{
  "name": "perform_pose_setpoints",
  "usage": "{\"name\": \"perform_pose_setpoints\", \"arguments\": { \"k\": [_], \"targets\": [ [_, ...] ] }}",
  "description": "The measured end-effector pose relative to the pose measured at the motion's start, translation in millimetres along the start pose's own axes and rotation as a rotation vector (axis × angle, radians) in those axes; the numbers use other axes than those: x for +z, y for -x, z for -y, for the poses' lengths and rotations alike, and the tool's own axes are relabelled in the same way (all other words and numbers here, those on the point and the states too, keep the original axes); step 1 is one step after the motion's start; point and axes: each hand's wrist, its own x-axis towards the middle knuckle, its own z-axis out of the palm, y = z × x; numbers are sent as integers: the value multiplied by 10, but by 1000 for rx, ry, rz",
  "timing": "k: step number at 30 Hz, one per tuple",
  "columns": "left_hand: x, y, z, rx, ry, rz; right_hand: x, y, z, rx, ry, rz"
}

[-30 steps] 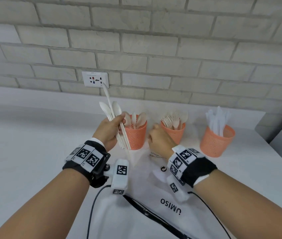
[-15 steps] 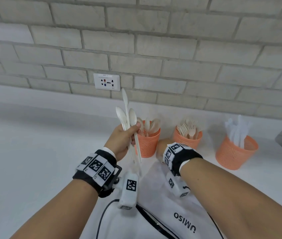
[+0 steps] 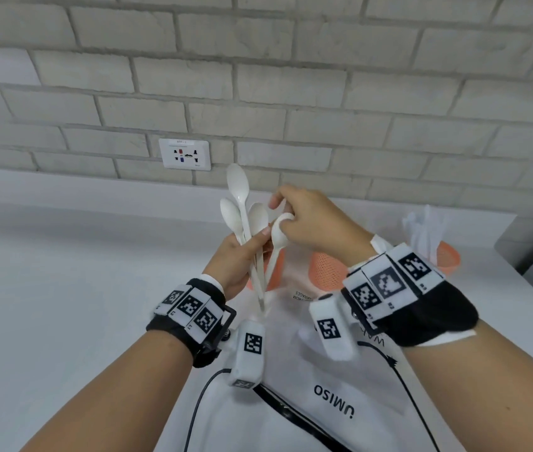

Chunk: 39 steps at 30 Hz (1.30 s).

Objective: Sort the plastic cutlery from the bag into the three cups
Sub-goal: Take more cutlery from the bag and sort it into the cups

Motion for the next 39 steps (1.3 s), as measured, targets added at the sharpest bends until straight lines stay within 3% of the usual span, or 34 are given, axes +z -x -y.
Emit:
{"name": "perform_pose_setpoints", "arguments": {
  "k": [4,9,14,19,22,24,26,29,33,35,39],
  "targets": [
    [83,52,-59,9,99,58,37,-119,-35,-40,-256,-113],
    [134,23,-101,1,188,-50,285,-91,-109,68,-568,-277],
    [241,12,-107,70,21,-87,651,5,-92,235,-787,103],
    [421,62,-109,-15,-380,-102,680,-77,-144,444,-1265,108],
    [410,55,-130,65,-912,-53,549,-86,-261,470,-1483,140],
    [333,45,-218,7,-1010,34,473,-102,-374,455,-1459,118],
    [233,29,-331,-40,-811,103,394,-87,-469,428,-1486,106],
    [22,-94,-402,-31,-443,-9,315,-91,-623,352,-1555,146],
    [-243,-344,-256,-39,-568,-145,351,-130,-683,284,-1556,174],
    [-314,-436,-155,-83,-678,-136,402,-204,-690,289,-1458,38],
    [-316,-551,-25,-156,-734,-1,443,-402,-661,259,-996,-429]
  ]
}}
